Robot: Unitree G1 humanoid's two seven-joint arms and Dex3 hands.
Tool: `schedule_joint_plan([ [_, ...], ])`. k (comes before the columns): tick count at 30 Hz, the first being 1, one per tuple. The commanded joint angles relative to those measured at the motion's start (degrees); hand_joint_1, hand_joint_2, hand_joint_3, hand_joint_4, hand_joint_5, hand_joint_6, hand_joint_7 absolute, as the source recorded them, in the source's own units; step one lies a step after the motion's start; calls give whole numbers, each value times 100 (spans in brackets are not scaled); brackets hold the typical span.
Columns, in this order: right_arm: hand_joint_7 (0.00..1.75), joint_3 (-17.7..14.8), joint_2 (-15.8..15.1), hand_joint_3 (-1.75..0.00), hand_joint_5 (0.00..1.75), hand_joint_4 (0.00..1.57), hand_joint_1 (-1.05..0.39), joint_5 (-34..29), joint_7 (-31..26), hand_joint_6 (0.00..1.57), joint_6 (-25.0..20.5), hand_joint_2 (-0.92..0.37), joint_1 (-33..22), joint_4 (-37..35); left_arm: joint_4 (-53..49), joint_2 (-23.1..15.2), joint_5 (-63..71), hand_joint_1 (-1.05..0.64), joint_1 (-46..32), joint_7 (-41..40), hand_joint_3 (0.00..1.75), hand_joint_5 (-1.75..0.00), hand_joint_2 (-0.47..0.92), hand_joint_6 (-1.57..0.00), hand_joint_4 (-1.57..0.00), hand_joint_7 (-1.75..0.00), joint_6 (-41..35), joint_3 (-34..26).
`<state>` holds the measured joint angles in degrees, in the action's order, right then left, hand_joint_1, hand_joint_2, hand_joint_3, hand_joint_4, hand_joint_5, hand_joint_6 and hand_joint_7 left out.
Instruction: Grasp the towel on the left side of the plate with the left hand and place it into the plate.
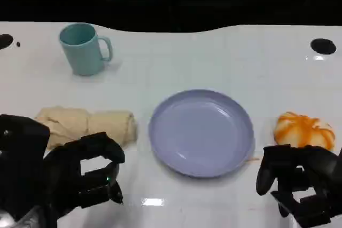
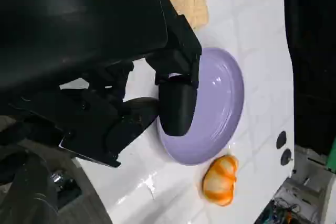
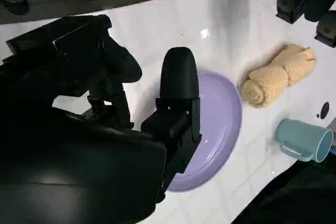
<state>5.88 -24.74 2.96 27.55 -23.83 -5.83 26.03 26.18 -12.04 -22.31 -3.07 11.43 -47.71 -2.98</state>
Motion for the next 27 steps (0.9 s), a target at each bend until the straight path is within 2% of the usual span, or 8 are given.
schedule_joint_plan([
  [1,143,-4,-1,-103,168,68,7,20,-25,66,-40,-63,27,30,8,-95,2,-10,19,51,106,-175,67,-67,-73,-162,19,-53],
  [27,143,4,-9,-104,168,68,7,2,-30,67,-3,-62,27,29,22,-133,62,-10,-20,60,105,-175,68,-67,-73,-162,143,-8],
])
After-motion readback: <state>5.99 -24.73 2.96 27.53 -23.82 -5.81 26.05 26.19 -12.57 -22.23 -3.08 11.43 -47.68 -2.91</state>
